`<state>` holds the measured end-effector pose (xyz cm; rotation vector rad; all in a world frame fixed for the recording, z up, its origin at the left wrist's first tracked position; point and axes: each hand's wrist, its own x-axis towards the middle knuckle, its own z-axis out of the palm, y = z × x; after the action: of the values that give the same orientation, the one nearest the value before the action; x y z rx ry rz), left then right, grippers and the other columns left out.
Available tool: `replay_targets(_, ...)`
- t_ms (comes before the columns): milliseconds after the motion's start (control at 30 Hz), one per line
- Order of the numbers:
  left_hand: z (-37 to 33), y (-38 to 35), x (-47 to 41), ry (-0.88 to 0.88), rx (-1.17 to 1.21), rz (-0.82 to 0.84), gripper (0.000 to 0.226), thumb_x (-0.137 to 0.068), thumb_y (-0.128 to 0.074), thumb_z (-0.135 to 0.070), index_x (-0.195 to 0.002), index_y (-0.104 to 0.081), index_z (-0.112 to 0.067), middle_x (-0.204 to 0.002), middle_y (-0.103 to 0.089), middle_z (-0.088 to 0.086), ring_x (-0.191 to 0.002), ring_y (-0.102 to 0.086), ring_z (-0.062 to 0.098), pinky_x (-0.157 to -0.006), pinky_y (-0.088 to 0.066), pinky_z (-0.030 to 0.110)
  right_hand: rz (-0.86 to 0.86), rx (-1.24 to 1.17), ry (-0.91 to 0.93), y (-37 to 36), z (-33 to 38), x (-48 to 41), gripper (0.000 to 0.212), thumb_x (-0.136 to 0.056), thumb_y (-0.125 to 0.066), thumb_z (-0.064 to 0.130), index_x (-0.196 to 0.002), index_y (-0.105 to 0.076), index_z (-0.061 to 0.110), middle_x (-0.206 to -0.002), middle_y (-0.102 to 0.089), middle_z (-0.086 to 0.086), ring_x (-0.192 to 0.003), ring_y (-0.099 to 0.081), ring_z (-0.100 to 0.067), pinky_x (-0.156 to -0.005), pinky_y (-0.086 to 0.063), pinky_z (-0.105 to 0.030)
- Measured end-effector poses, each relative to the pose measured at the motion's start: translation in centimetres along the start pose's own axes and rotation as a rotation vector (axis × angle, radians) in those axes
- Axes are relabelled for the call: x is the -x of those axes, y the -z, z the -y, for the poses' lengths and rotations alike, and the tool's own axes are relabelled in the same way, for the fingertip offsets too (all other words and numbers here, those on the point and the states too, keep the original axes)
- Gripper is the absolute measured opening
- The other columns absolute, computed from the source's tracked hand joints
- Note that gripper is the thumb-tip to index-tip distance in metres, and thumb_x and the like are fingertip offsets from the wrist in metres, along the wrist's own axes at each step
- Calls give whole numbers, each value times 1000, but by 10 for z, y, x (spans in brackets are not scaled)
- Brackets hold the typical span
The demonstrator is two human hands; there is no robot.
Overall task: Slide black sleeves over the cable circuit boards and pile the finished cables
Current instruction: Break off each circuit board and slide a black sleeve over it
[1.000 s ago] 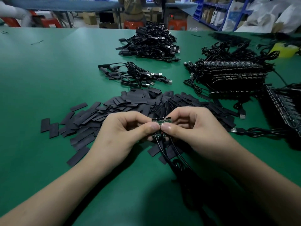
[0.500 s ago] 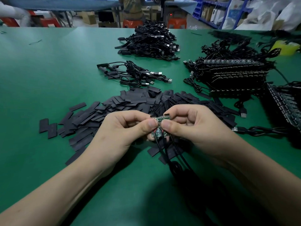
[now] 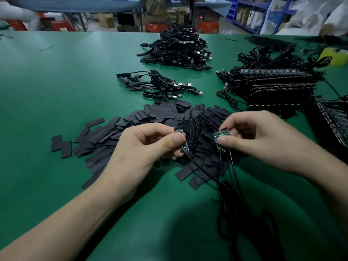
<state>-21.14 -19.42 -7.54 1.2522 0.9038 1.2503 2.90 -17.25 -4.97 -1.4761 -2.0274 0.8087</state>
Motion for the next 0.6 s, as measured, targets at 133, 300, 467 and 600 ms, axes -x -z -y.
replay_targets(133,-1,-3,1,-39,-16,-43,16,-60,-80,-27,-68,-76,-14,-63,-72,5,-55,-68,11,-56,-53,16,-111,278,65,1,5,3,36,-75,-63,67,-96,-71,39,-91,-64,13,-85,-61,-2,-75,-46,-16)
replay_targets(300,1,-4,1,-126,-50,-82,19,-61,-82,-22,-74,-72,-13,-66,-73,4,-55,-66,9,-57,-52,17,-44,136,295,-36,30,10,35,-87,-55,61,-89,-73,32,-92,-67,13,-93,-64,-6,-84,-50,-34)
replay_targets(467,8,6,0,-204,-404,2,23,-78,-75,-48,-81,-74,-25,-69,-69,-6,-58,-57,7,-56,-46,22,102,-336,187,-36,29,12,24,-101,-56,31,-83,-66,19,-66,-72,-1,-57,-66,-14,-58,-50,-22)
replay_targets(600,9,10,3,-253,-1099,162,44,-74,-64,-77,-87,-74,-36,-81,-66,-16,-74,-60,2,-69,-51,29,-33,-692,78,-18,25,11,28,-99,-51,35,-80,-61,16,-48,-40,5,-38,-34,-12,-42,-32,-23)
